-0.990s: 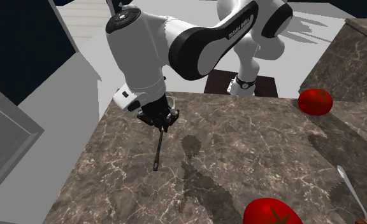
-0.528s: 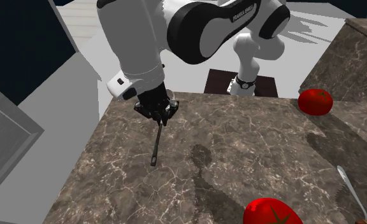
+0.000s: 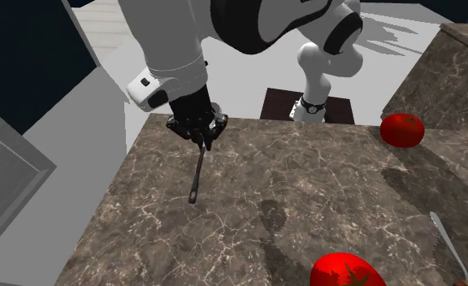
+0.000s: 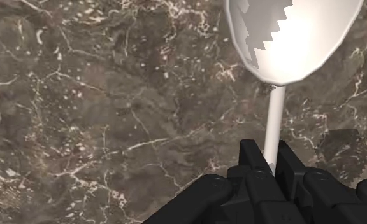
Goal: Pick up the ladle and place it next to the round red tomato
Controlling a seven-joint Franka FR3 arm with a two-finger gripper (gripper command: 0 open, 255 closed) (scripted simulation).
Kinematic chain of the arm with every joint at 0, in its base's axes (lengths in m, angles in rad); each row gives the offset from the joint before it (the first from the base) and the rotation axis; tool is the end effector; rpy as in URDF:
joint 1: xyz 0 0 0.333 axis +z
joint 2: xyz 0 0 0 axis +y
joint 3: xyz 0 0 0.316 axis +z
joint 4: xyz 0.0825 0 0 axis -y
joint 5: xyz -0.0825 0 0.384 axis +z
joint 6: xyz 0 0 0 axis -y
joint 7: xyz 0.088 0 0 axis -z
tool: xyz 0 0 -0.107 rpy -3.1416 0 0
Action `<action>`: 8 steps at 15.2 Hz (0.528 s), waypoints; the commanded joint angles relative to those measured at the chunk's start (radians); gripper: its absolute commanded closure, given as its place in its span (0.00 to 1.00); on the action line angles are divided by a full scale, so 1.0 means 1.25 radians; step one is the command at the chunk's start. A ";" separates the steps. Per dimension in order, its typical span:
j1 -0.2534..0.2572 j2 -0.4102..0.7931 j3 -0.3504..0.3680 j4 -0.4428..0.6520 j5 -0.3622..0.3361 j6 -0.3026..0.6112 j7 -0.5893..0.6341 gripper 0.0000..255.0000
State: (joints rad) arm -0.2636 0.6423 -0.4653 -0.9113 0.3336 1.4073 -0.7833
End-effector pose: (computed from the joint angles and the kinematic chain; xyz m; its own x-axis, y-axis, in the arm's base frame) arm 0.6160 -0.3435 0.5323 0.9862 0.1639 -0.0248 0.1603 -0.9809 -0.1103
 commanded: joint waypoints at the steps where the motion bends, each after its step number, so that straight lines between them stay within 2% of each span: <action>1: -0.012 0.012 0.002 0.044 0.004 -0.032 0.004 1.00; 4: -0.031 0.036 0.007 0.112 0.013 -0.073 0.011 1.00; 6: 0.052 -0.083 -0.014 -0.091 -0.024 0.008 0.015 1.00; 8: 0.112 -0.171 -0.023 -0.226 -0.057 0.060 0.034 1.00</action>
State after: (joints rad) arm -0.1612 0.4815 -0.4886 -1.1079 0.2820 1.4463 -0.7528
